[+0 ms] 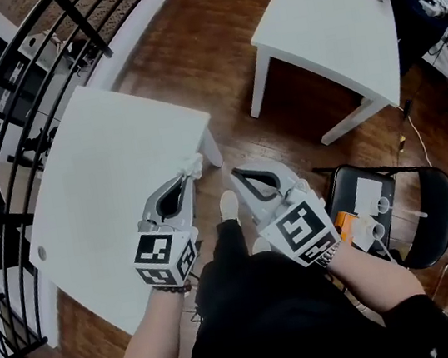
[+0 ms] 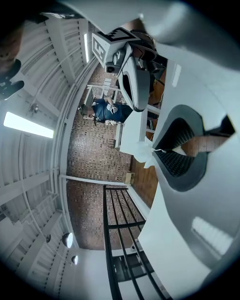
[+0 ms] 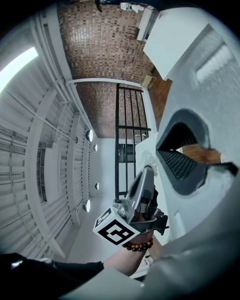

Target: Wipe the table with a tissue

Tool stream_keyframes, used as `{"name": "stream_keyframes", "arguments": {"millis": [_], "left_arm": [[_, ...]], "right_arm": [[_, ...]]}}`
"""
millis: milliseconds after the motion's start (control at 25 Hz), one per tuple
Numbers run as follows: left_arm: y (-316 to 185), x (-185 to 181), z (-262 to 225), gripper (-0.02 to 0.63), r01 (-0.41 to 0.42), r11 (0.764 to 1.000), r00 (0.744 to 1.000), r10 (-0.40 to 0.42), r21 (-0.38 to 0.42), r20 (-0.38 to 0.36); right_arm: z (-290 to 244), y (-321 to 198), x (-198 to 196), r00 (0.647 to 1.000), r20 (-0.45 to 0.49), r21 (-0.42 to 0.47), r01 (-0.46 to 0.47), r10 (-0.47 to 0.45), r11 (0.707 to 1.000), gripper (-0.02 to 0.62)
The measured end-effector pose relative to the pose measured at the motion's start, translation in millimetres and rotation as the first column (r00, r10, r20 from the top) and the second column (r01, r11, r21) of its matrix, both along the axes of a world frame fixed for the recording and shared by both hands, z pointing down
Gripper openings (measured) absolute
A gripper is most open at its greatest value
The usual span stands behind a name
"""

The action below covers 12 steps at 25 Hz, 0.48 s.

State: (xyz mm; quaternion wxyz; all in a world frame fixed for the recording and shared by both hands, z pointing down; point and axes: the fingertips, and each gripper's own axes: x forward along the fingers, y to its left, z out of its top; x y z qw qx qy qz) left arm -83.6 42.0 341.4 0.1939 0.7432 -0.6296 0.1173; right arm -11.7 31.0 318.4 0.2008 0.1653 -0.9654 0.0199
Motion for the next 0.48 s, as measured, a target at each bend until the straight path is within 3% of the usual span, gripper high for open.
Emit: {"name": "stream_keyframes", "arguments": {"millis": [480], "left_arm": [[-77.9,-59.8,47.5,0.021,0.008,0.995,0.999,-0.012,-0.097,-0.04]], "right_arm": [[40.5,-67.9,-57.2,0.998,-0.061,-0.075,-0.018,0.014,0.997,-0.009]]}}
